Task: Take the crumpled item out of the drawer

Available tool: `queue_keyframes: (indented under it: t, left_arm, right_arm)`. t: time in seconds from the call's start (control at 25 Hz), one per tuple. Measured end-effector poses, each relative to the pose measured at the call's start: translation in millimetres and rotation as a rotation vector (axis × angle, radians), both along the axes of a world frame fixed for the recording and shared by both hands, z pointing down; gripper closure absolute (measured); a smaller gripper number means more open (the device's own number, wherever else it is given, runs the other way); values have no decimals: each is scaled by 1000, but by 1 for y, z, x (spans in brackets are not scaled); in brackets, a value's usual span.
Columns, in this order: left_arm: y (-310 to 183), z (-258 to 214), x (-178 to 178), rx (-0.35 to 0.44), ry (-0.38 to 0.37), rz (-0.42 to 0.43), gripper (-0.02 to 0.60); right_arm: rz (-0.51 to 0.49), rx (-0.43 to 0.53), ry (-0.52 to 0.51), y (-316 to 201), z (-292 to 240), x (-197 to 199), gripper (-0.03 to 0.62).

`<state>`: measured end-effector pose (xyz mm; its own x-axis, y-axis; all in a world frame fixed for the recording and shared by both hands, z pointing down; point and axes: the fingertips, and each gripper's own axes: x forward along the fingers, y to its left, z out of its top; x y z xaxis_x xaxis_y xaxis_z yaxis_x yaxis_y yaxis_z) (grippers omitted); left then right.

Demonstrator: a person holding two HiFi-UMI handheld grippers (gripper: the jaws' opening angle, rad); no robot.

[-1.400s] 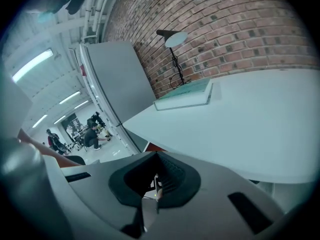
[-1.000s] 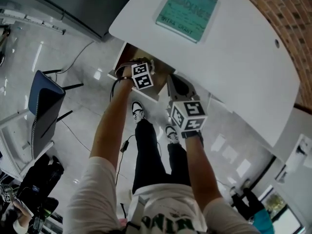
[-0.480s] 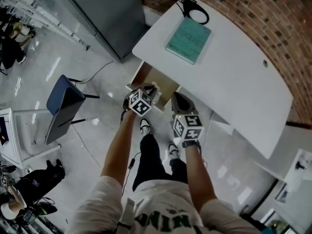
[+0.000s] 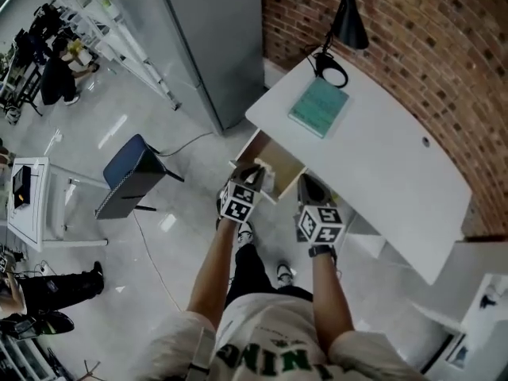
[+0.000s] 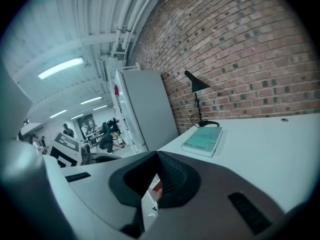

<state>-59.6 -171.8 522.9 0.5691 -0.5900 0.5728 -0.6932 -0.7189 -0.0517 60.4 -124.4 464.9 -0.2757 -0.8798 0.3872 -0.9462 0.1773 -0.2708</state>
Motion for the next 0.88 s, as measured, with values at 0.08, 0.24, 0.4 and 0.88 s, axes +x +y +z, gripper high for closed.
queue_keyframes:
  t: [0.08, 0.24, 0.4, 0.88]
  left_arm:
    - [10, -24, -6, 32, 41, -53, 551]
    - [34, -71, -14, 91, 130, -143, 550]
    - [61, -117, -19, 168, 219, -227, 549]
    - [110, -189, -30, 361, 263, -365, 549]
  right_arm:
    - [-8, 27, 5, 7, -12, 0, 595]
    - [-32, 76, 13, 27, -40, -5, 594]
    - [-55, 140, 26, 46, -69, -10, 595]
    - [-102, 273, 64, 63, -127, -2, 595]
